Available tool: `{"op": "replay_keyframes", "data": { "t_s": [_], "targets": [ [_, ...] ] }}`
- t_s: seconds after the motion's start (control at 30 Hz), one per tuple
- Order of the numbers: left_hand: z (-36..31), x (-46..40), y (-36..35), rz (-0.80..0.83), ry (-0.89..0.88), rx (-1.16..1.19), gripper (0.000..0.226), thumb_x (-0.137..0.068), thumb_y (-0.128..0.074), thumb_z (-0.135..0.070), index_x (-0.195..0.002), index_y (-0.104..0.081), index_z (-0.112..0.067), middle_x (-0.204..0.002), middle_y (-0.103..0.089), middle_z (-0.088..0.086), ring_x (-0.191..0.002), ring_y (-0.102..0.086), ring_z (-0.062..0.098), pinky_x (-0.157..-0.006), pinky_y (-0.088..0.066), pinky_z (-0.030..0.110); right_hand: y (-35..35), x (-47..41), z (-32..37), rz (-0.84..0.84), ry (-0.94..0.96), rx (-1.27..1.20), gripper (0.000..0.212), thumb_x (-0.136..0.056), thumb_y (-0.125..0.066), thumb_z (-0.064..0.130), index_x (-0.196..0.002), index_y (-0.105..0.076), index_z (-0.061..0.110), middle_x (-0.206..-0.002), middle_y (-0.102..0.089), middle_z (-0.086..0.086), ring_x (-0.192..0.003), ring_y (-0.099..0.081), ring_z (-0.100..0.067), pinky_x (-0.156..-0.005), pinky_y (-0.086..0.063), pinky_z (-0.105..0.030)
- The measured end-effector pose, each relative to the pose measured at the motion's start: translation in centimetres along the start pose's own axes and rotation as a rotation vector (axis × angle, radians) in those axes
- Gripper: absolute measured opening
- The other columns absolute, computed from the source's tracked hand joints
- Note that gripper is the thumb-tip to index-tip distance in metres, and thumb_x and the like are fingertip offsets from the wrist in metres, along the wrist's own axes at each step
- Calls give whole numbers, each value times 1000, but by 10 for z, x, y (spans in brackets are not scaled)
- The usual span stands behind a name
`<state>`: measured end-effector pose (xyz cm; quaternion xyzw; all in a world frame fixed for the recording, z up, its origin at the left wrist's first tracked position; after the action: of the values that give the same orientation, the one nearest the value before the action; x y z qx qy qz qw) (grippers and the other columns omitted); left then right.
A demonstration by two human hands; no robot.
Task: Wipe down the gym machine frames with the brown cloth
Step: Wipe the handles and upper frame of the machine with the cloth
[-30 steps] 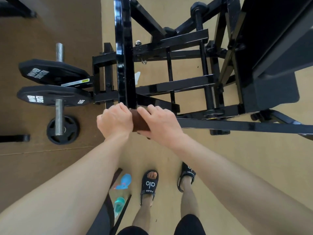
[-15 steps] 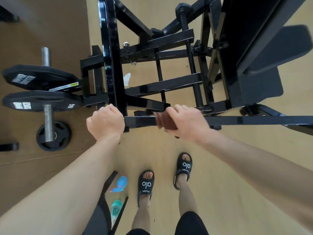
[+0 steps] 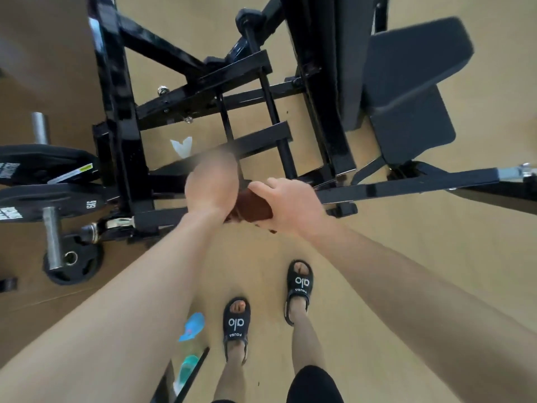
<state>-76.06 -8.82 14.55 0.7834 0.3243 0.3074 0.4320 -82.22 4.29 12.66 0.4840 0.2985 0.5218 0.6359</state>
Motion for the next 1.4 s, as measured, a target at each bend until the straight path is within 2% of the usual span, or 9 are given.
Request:
{"op": "replay_keyframes", "data": {
  "t_s": [0.1, 0.23, 0.4, 0.67, 0.8, 1.03, 1.13, 1.27, 1.4],
  "targets": [
    [-39, 10, -50, 119, -48, -57, 46, -108, -28, -40, -75, -53, -20, -72, -60, 0, -69, -58, 23, -65, -40, 37, 26, 54, -98, 50, -90, 35, 64, -77, -79, 57, -129, -55, 28, -101, -68, 4, -83, -63, -15, -73, -52, -30],
    [-42, 16, -65, 87, -38, -189, 60, -106, -26, -46, -60, -55, -22, -57, -57, -5, -52, -55, 18, -60, -45, 33, 50, 95, -174, 55, -210, 76, 70, -70, -84, 60, -127, -56, 30, -107, -68, 3, -90, -65, -25, -77, -44, -32],
    [-44, 13, -65, 78, -30, -234, 60, -106, -27, -45, -57, -53, -22, -53, -52, -7, -47, -50, 15, -54, -38, 31, 43, 76, -151, 108, -154, 152, 71, -75, -66, 77, -125, -56, 28, -108, -67, 6, -92, -64, -19, -77, -48, -32],
    [-38, 12, -66, 36, 2, -284, 46, -103, -29, -45, -64, -49, -28, -53, -41, -12, -46, -36, 6, -50, -27, 26, 7, 14, -47, 87, 37, 114, 57, -79, -72, 59, -120, -57, 22, -90, -65, 2, -73, -61, -18, -58, -38, -30],
    [-37, 14, -64, 0, 15, -267, 53, -104, -28, -44, -57, -47, -26, -49, -44, -9, -44, -40, 10, -53, -34, 28, 24, 45, -96, 58, 40, -48, 61, -79, -74, 58, -127, -56, 26, -94, -66, 5, -76, -64, -16, -59, -49, -28],
    [-37, 16, -65, 24, -13, -242, 57, -106, -28, -40, -55, -48, -24, -45, -48, -7, -42, -47, 13, -55, -42, 31, 66, 127, -241, 183, -241, 72, 65, -73, -80, 60, -126, -56, 31, -108, -68, 7, -91, -65, -19, -73, -52, -31],
    [-37, 16, -66, 28, -36, -228, 57, -106, -29, -40, -55, -47, -24, -45, -47, -7, -42, -48, 14, -55, -44, 32, 59, 107, -221, 215, -224, 65, 55, -74, -75, 56, -119, -55, 31, -99, -67, 10, -85, -64, -15, -68, -44, -26],
    [-39, 17, -67, 29, -53, -221, 57, -107, -30, -39, -56, -48, -24, -46, -48, -6, -43, -50, 14, -53, -48, 32, 40, 64, -157, 279, -111, -55, 46, -80, -74, 48, -116, -53, 28, -85, -58, 13, -72, -58, -11, -65, -57, -29],
    [-38, 16, -66, 2, -43, -245, 57, -108, -29, -40, -57, -49, -23, -47, -48, -5, -44, -48, 16, -55, -43, 31, 23, 37, -106, 202, 5, -30, 56, -79, -72, 50, -124, -54, 23, -85, -57, 7, -67, -48, -14, -58, -43, -27]
  ]
}}
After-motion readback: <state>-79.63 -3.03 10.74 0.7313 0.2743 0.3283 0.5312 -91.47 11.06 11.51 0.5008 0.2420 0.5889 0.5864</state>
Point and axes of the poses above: each hand's wrist, its own x-axis away from the middle knuckle, its own y-axis out of the back of the hand, z = x × y, the point moved 9 cm from there along -x, towards the middle knuckle
